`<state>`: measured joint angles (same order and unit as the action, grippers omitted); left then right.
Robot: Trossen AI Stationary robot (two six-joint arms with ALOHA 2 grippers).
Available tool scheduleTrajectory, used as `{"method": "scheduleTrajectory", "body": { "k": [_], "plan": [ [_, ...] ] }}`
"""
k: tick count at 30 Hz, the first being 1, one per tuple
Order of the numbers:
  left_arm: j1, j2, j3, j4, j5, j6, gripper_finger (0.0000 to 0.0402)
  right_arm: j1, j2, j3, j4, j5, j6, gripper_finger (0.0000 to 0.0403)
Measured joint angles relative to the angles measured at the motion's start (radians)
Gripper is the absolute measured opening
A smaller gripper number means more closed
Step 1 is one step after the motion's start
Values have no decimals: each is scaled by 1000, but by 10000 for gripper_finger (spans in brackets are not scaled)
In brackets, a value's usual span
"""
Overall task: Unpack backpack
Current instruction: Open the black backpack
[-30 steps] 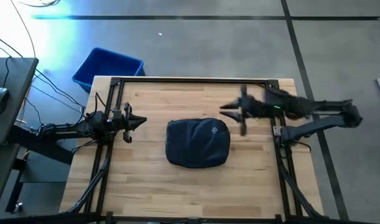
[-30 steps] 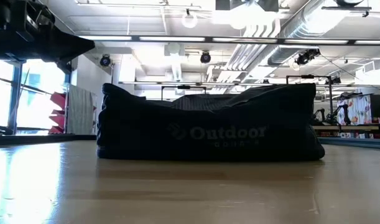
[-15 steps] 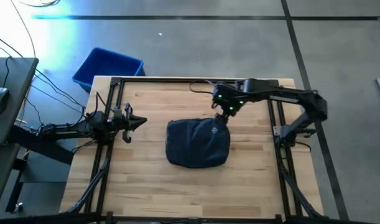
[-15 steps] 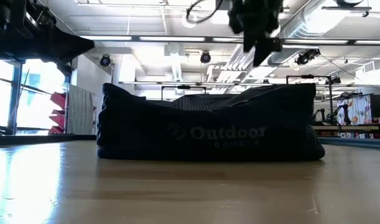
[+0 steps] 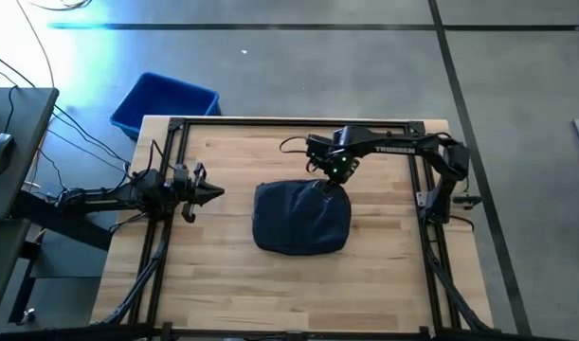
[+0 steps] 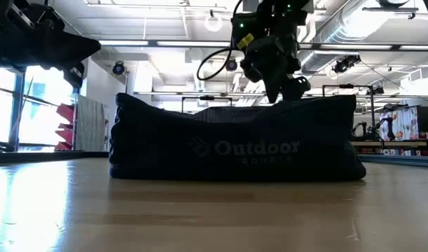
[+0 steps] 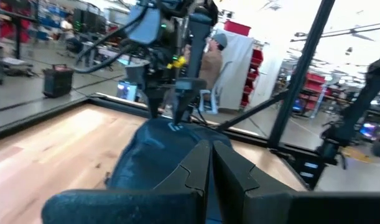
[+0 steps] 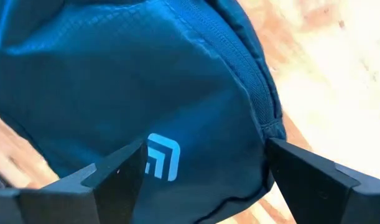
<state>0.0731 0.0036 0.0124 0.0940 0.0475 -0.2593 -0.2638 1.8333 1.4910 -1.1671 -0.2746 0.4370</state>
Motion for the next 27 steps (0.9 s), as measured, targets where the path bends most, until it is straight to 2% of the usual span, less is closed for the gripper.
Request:
{"method": "scheduleTrajectory", "body": {
  "k": [5, 10, 13, 18, 22, 27],
  "plan": [
    [0, 0, 0, 0, 0, -1, 0, -7, 32, 0, 0, -5, 0, 297],
    [0, 0, 0, 0, -1, -1, 0, 5, 115, 0, 21, 11, -40, 246],
    [0, 0, 0, 1, -1, -1, 0, 17, 152, 0, 35, 41, -75, 182],
    [0, 0, 0, 1, -2, -1, 0, 20, 146, 3, 10, 98, -129, 25],
    [0, 0, 0, 1, -11, 0, 0, 22, 130, 88, -113, 267, -156, 6],
    [0, 0, 0, 2, -45, 0, 0, 53, 129, 311, -222, 549, -274, 1]
  ]
}}
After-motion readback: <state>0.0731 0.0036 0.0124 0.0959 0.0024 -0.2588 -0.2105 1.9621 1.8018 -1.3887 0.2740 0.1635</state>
